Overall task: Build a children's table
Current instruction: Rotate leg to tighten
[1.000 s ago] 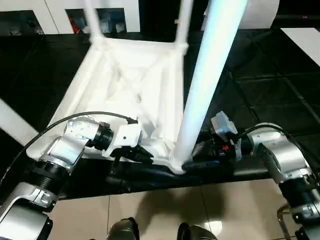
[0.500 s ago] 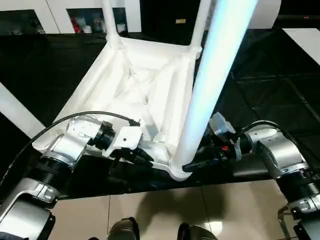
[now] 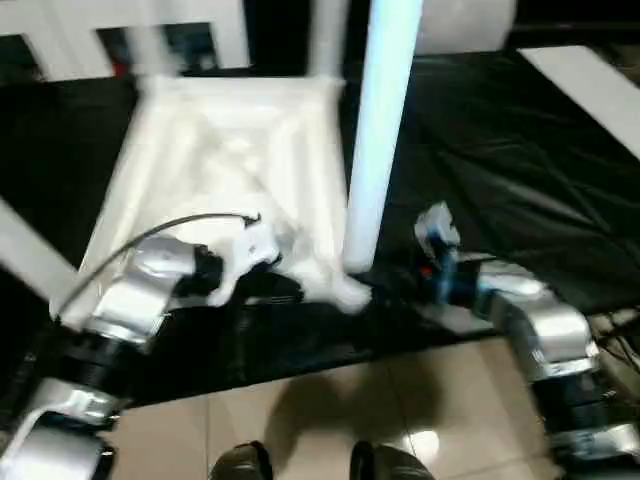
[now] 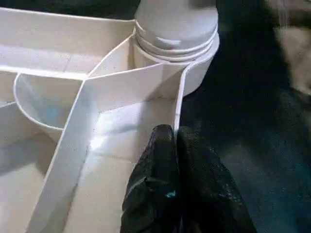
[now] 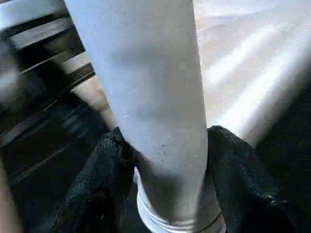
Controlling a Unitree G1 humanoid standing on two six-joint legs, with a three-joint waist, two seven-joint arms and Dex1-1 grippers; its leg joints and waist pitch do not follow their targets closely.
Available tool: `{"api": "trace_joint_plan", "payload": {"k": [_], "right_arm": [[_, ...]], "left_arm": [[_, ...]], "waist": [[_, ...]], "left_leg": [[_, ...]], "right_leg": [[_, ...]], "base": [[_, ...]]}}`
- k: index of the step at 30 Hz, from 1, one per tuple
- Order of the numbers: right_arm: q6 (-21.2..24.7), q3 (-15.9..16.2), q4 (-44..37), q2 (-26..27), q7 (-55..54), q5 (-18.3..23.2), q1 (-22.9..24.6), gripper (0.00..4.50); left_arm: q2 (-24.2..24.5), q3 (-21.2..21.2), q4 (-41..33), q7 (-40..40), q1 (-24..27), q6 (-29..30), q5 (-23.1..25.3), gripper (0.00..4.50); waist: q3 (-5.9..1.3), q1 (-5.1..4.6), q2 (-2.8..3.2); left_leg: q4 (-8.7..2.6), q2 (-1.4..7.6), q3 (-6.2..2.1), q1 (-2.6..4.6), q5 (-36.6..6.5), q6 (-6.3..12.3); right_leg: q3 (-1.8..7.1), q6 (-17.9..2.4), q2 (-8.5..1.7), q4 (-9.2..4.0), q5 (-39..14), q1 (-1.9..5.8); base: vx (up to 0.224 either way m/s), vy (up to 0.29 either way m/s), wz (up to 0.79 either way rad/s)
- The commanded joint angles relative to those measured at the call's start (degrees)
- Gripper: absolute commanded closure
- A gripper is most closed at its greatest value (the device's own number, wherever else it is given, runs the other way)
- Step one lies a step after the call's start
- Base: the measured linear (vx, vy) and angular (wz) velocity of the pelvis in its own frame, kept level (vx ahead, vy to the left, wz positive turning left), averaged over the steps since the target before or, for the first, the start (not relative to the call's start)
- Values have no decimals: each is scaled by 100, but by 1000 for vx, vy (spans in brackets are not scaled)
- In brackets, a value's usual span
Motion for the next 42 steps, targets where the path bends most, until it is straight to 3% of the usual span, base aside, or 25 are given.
{"api": "trace_joint_plan", "payload": {"k": [1,5,8,9,10,11,13,17,21,22,24,25,28,30,31,35,36,39,42], "right_arm": [[402,665,-211,901,-729,2,19,246],[275,478,-51,1698,-2481,-502,69,246],[50,344,166,1998,-3245,-807,14,246],[-28,290,229,2049,-3297,-810,-24,246],[-133,237,270,2077,-3326,-831,-58,246],[-279,163,237,2029,-3111,-732,-89,193],[-348,103,151,1866,-2747,-574,-103,180],[-478,98,-36,1452,-2138,-497,-57,130],[-707,165,-101,1018,-1708,-503,-11,112],[-918,178,-71,498,-933,-393,-16,90],[-1000,166,-56,267,-548,-333,-22,81],[-1174,135,33,-188,217,-222,-81,73],[-1346,159,185,-654,1052,-133,-175,36],[-1368,200,231,-782,1326,-72,-196,36],[-1491,301,288,-984,1721,-7,-219,36],[-1548,671,421,-1501,3119,260,-329,36],[-1550,682,427,-1513,3156,264,-333,36],[-1605,843,622,-1590,3635,231,-443,36],[-1664,947,906,-1569,3892,219,-593,71]], "left_arm": [[-788,-194,-191,871,-120,394,-55,450],[-1461,-20,-30,1999,-358,806,164,450],[-1732,59,81,2368,-486,909,224,450],[-1771,51,112,2396,-517,876,245,450],[-1780,35,128,2405,-539,865,272,450],[-1669,-18,135,2271,-533,747,309,450],[-1455,-65,104,2022,-471,613,322,450],[-1099,-102,-32,1636,-294,397,353,450],[-788,-183,-136,1251,-148,158,313,450],[-434,-270,-185,779,-8,-145,268,450],[-276,-302,-196,562,52,-280,243,450],[40,-413,-163,75,139,-665,213,450],[373,-585,-69,-530,183,-1176,162,450],[464,-640,-21,-716,184,-1336,144,450],[574,-698,43,-988,177,-1526,85,450],[854,-848,325,-1801,12,-2021,-59,450],[861,-853,334,-1823,5,-2038,-61,450],[939,-962,488,-2242,-128,-2319,-87,450],[952,-1065,639,-2456,-249,-2567,-45,450]], "waist": [[-283,42,-16],[-311,17,0],[-359,53,17],[-359,48,16],[-396,48,44],[-399,52,58],[-424,51,46],[-460,41,47],[-456,52,66],[-456,49,50],[-450,62,80],[-451,70,55],[-436,116,83],[-434,161,87],[-435,177,66],[-450,293,77],[-455,328,45],[-456,349,24],[-466,366,30]], "left_leg": [[-441,354,-295,87,-1770,-13],[-439,352,-247,118,-1572,2],[-437,331,-235,106,-1310,89],[-440,338,-227,90,-1230,119],[-421,338,-212,89,-1021,197],[-410,327,-210,75,-948,230],[-384,324,-217,28,-675,428],[-337,333,-205,13,-367,682],[-316,351,-194,17,-359,750],[-322,361,-196,23,-471,717],[-313,369,-198,27,-564,715],[-311,377,-187,47,-618,722],[-304,382,-189,73,-724,711],[-306,401,-186,83,-761,656],[-307,407,-180,85,-794,635],[-288,416,-174,92,-838,608],[-285,411,-174,91,-868,621],[-285,416,-177,81,-857,595],[-278,415,-182,81,-829,556]], "right_leg": [[363,-649,-615,-614,-3316,181],[386,-729,-572,-604,-2821,131],[387,-804,-549,-554,-2154,194],[391,-842,-539,-533,-1932,200],[391,-1000,-524,-480,-1288,224],[389,-1049,-524,-459,-1098,245],[382,-1188,-540,-387,-509,318],[372,-1411,-536,-306,173,357],[363,-1495,-543,-301,163,356],[353,-1507,-535,-313,-42,356],[358,-1487,-534,-310,-118,359],[361,-1483,-530,-317,-158,345],[361,-1521,-526,-329,-376,317],[359,-1555,-525,-318,-468,306],[359,-1550,-527,-319,-522,310],[355,-1563,-532,-300,-608,300],[359,-1543,-550,-300,-704,307],[362,-1519,-562,-305,-814,295],[361,-1523,-570,-302,-904,293]], "base": [[0,0,0],[0,0,0],[0,0,0],[0,0,0],[0,0,0],[0,0,0],[0,0,0],[0,0,0],[0,0,0],[0,0,0],[0,0,0],[0,0,0],[0,0,0],[0,0,0],[0,0,0],[0,0,0],[0,0,0],[0,0,0],[0,0,0]]}}
